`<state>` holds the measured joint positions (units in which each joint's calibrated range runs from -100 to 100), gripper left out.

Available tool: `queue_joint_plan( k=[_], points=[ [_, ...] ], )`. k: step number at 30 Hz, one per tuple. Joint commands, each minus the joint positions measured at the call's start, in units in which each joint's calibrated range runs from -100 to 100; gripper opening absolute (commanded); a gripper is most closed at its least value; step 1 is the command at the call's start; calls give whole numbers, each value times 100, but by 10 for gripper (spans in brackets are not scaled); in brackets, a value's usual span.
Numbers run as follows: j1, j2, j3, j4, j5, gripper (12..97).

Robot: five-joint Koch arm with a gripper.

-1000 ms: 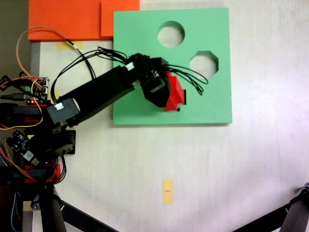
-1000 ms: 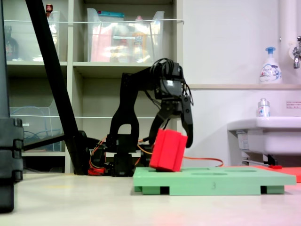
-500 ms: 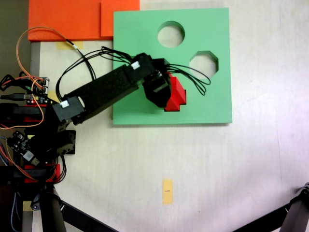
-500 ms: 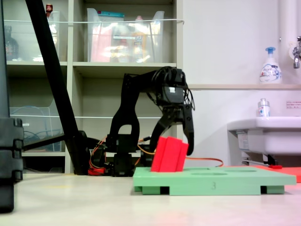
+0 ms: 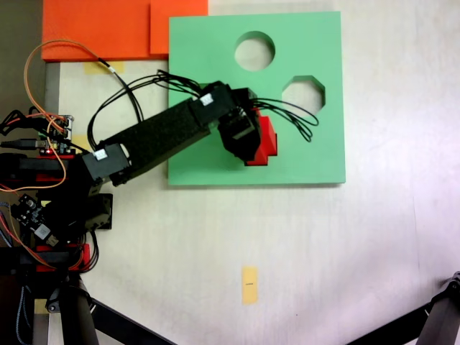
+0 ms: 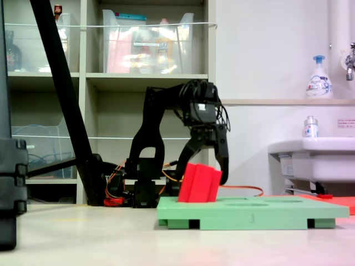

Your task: Put the cross columnar block into the corresponding hole

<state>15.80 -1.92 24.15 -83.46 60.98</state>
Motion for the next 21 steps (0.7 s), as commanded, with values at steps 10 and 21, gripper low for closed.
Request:
queue_joint_plan(
  k=[10, 21],
  points=[
    [-29, 52, 27, 31, -313, 838],
    [78, -1862, 87, 117, -264, 844]
  ],
)
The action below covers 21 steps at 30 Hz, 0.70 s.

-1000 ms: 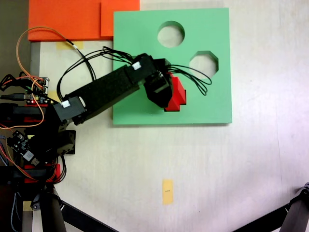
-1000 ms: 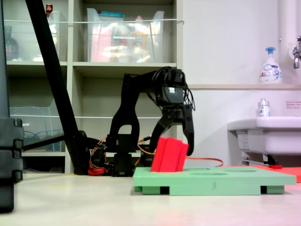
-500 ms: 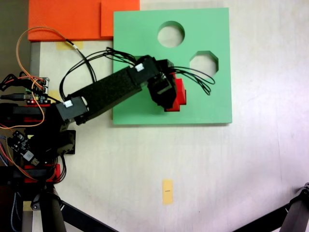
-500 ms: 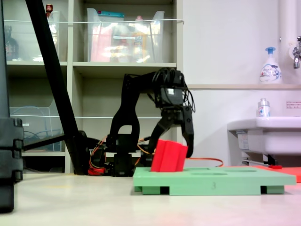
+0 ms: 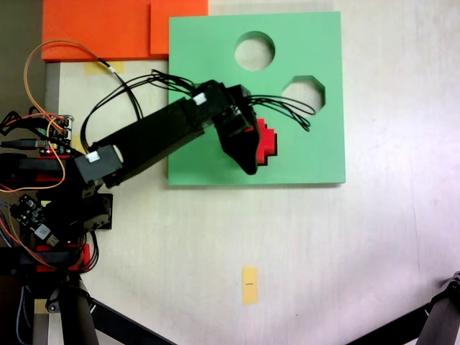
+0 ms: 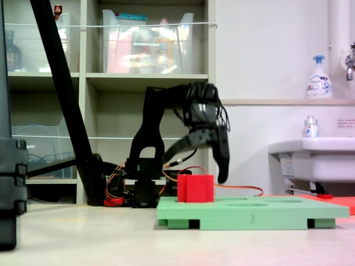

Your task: Put the cross columnar block into the corresponding hole

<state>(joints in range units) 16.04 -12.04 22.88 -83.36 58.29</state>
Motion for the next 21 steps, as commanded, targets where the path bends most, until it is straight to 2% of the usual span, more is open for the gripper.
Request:
queue_joint_plan(
  k=[1, 8, 11, 13, 15, 18, 21],
  points=[
    [59, -1184, 204, 79, -24, 844],
    [-15, -4439, 194, -239, -904, 844],
    [-234, -5682, 35, -268, -1753, 834],
    [-488, -6659, -244, -172, -2486, 690],
    [-694, -7372, -444, 2, -3179, 603],
    [-933, -8754, -1710, 1109, -4127, 570],
    [-1074, -8796, -3554, 2813, -4928, 550]
  ],
)
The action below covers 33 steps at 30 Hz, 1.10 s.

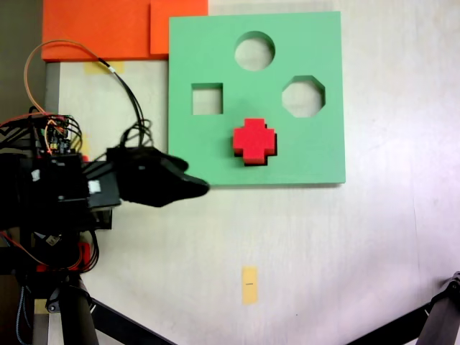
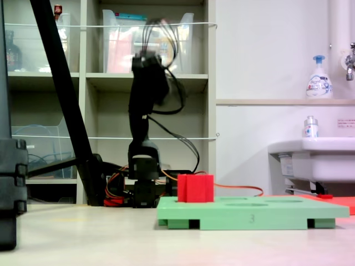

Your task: Put the cross columnar block into the corresponding hole

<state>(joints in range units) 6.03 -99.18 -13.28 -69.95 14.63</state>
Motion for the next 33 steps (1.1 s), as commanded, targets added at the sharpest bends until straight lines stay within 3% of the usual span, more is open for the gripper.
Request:
queue_joint_plan(
  k=[1, 5, 10, 15, 22, 29, 33],
  points=[
    [-122, -82, 12, 1443, -567, 550],
    [-449, -82, -866, 1780, -571, 551],
    [-488, -82, -3199, 4178, -581, 551],
    [-493, -82, -4375, 4852, -591, 550],
    [-567, -82, -7934, 9262, -869, 491],
    [-571, -82, -8672, 9253, -1026, 491],
    [-615, -82, -8672, 7808, -1045, 497]
  ],
)
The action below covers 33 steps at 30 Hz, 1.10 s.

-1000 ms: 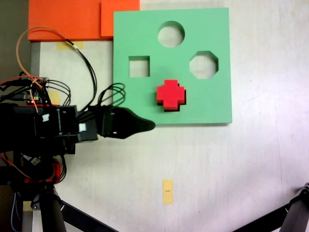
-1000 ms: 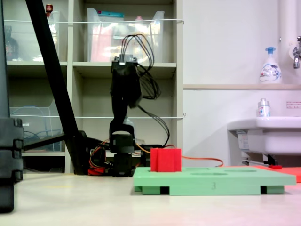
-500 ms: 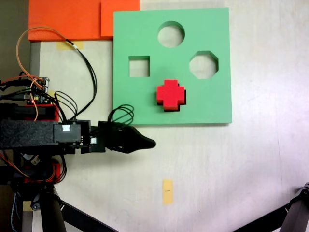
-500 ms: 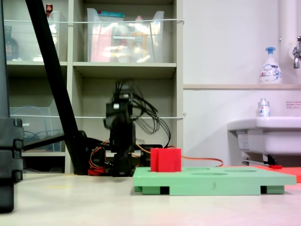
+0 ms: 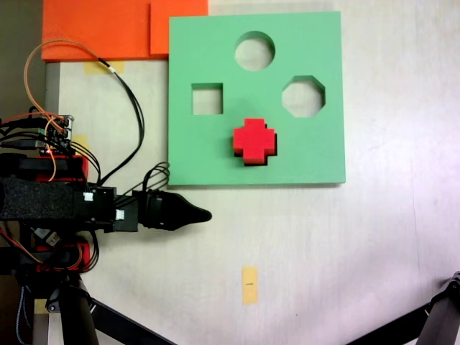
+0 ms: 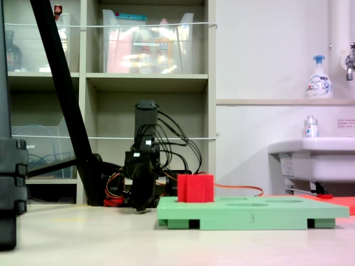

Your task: Put the cross columnar block into the corresponding hole

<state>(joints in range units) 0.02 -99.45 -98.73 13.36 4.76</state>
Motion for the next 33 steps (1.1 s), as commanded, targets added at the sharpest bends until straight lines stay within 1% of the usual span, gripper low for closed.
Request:
queue_joint_plan(
  k=[1, 3, 33],
  points=[
    [-15, -55, -127, -811, -59, 497],
    [-15, -55, -127, -1187, -68, 493],
    [-10, -55, -127, -1177, -54, 493]
  ],
)
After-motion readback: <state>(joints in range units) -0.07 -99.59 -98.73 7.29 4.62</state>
